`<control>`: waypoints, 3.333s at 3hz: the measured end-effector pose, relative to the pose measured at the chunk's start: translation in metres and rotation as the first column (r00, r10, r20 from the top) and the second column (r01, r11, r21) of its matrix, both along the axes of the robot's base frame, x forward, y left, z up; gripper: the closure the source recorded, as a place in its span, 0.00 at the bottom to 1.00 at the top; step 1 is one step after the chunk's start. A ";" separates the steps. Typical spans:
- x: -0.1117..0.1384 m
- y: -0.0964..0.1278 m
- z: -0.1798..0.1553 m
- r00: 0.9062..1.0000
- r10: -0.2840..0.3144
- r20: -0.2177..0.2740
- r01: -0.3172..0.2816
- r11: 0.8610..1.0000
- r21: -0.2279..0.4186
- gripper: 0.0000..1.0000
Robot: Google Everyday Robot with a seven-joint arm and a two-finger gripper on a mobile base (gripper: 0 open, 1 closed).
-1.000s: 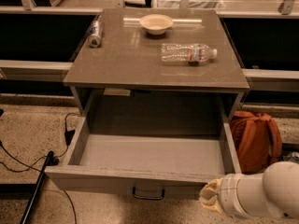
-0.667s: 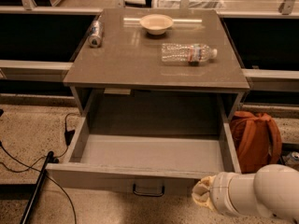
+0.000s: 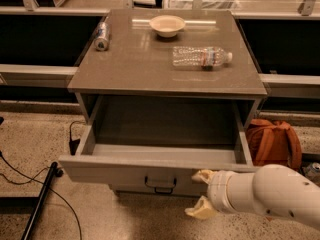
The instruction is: Close top drawer
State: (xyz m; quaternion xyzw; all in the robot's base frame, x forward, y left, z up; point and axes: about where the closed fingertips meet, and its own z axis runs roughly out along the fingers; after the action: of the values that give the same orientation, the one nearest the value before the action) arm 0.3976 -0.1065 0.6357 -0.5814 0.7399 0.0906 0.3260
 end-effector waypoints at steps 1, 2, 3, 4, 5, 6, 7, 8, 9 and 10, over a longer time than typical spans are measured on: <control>0.000 0.008 -0.002 0.997 0.077 0.020 -0.078 0.995 0.058 0.00; -0.001 0.008 -0.003 0.995 0.094 0.028 -0.095 0.994 0.052 0.00; 0.013 0.008 -0.013 0.996 0.090 0.003 -0.090 0.994 0.055 0.00; 0.034 0.006 -0.035 0.996 0.088 -0.022 -0.087 0.994 0.063 0.00; 0.059 0.007 -0.047 0.995 0.096 -0.009 -0.095 0.993 0.066 0.02; 0.084 0.008 -0.053 0.995 0.096 0.018 -0.097 0.993 0.069 0.20; 0.107 0.009 -0.053 0.994 0.093 0.049 -0.097 0.992 0.078 0.43; 0.128 0.012 -0.053 0.992 0.099 0.078 -0.106 0.991 0.086 0.67; 0.155 0.011 -0.052 0.989 0.085 0.125 -0.097 0.991 0.095 0.81; 0.169 0.009 -0.053 0.987 0.062 0.149 -0.076 0.993 0.094 0.60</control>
Offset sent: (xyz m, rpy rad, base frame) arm 0.0005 0.0071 -0.0016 0.0543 -0.0148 0.0671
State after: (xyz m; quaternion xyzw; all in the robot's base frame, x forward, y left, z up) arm 0.5667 -0.0972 0.5830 -0.5947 0.6881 0.0957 0.4045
